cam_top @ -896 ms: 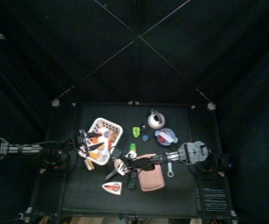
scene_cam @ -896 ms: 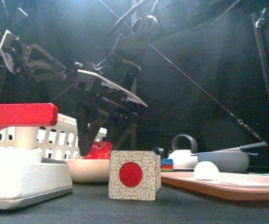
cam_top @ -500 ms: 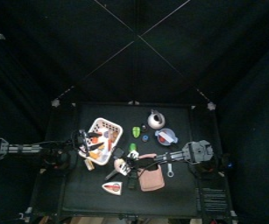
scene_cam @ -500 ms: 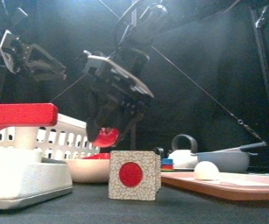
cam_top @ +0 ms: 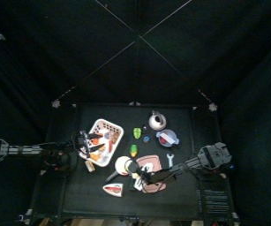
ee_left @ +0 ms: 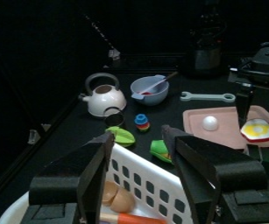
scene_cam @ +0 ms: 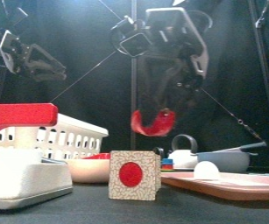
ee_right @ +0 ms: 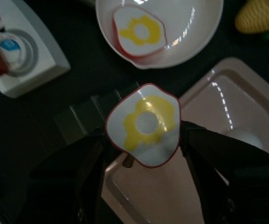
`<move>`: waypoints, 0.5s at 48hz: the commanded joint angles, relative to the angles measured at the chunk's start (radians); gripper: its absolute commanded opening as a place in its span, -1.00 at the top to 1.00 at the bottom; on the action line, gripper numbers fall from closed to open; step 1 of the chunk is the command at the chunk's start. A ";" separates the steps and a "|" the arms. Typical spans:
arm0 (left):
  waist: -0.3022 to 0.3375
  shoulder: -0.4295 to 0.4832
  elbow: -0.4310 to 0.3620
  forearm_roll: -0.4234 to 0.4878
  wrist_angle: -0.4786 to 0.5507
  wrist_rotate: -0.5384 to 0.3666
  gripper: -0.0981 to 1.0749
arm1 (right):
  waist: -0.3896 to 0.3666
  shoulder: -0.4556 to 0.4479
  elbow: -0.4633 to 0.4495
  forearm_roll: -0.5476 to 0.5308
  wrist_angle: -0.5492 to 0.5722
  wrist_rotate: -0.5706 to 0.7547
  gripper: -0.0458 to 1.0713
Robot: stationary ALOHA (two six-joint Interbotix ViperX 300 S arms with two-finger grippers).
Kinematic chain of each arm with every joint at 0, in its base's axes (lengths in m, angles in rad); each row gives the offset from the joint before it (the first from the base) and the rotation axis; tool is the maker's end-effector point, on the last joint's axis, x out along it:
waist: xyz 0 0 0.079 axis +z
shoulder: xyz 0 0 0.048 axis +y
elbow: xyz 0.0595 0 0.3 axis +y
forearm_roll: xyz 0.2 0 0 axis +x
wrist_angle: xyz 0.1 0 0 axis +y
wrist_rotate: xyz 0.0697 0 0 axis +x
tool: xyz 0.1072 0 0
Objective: Place apple half on plate
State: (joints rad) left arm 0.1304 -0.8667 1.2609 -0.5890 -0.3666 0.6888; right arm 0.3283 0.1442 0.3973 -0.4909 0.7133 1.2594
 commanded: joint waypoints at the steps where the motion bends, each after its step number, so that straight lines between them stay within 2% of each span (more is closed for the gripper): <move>1: 0.002 0.002 -0.011 0.003 -0.008 0.000 -0.63 | 0.015 -0.055 0.035 -0.028 -0.006 0.069 -0.54; 12: 0.003 0.002 -0.011 0.003 -0.008 0.000 -0.63 | 0.031 -0.060 0.094 -0.064 -0.006 0.281 -0.54; 24: 0.003 0.002 -0.011 0.002 -0.008 0.000 -0.63 | 0.040 -0.044 0.117 -0.081 -0.008 0.416 -0.55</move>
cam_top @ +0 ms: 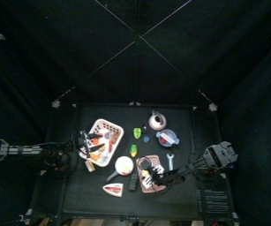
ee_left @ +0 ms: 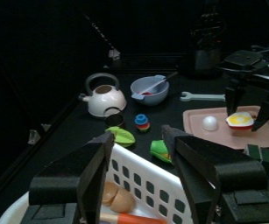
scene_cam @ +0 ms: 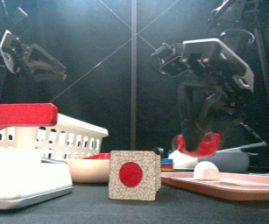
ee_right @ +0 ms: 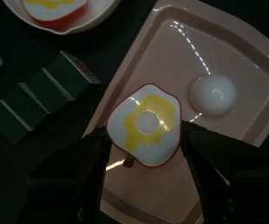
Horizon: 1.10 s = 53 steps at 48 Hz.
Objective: Place apple half on plate
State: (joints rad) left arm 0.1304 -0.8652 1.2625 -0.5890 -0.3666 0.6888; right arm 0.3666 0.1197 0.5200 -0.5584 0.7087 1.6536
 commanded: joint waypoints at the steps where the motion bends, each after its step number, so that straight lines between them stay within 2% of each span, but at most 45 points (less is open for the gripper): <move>1: 0.003 0.002 -0.012 0.002 -0.008 0.000 -0.63 | 0.000 -0.017 -0.005 -0.025 -0.003 0.032 -0.56; 21: 0.003 0.002 -0.011 0.002 -0.008 0.000 -0.63 | -0.006 0.031 -0.003 -0.038 -0.049 0.044 -0.60; 34: 0.003 0.002 -0.009 0.003 -0.008 0.000 -0.63 | -0.006 0.035 -0.006 -0.037 -0.057 0.044 -0.96; 53: 0.005 0.000 -0.009 0.003 -0.008 0.000 -0.63 | 0.002 -0.028 -0.034 -0.054 -0.015 0.032 -0.95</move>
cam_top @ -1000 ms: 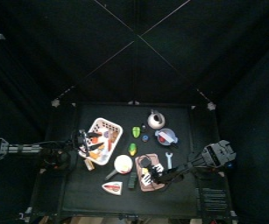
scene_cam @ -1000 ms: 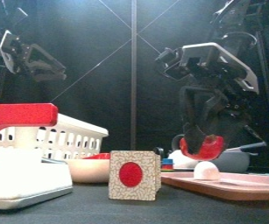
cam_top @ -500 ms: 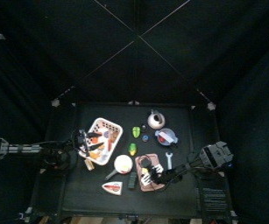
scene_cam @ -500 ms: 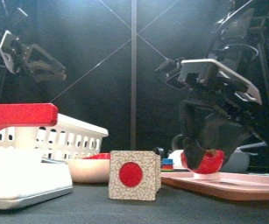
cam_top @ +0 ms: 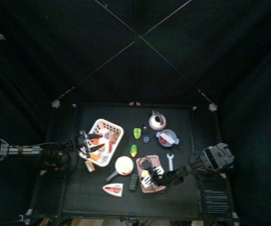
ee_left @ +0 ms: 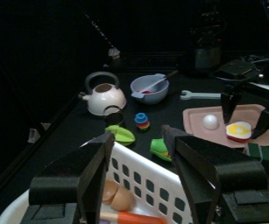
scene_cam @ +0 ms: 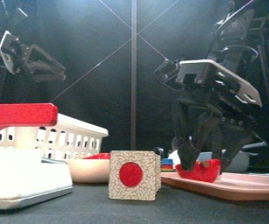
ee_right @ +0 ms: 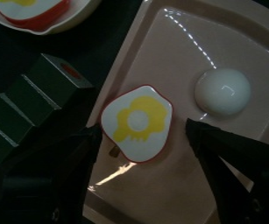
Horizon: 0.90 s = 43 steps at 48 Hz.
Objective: Place apple half on plate
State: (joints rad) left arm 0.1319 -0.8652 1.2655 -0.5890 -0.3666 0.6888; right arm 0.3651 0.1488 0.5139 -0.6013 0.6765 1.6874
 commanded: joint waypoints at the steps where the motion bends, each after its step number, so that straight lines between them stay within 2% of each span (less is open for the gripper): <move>1: 0.003 0.000 -0.012 0.003 -0.008 0.000 -0.63 | 0.003 -0.060 -0.029 -0.012 0.025 -0.002 -0.95; 7: 0.003 0.002 -0.011 0.003 -0.006 0.000 -0.63 | 0.003 -0.078 -0.035 -0.040 0.057 -0.003 -0.95; 27: 0.005 0.000 -0.011 0.003 -0.008 0.000 -0.63 | -0.006 -0.061 -0.083 -0.176 0.025 -0.005 -0.95; 34: 0.005 0.000 -0.011 0.003 -0.008 0.000 -0.63 | -0.014 -0.044 -0.098 -0.235 -0.043 -0.003 -0.95; 43: 0.005 0.000 -0.009 0.003 -0.006 0.002 -0.63 | -0.083 -0.003 -0.130 -0.262 -0.193 -0.009 -0.95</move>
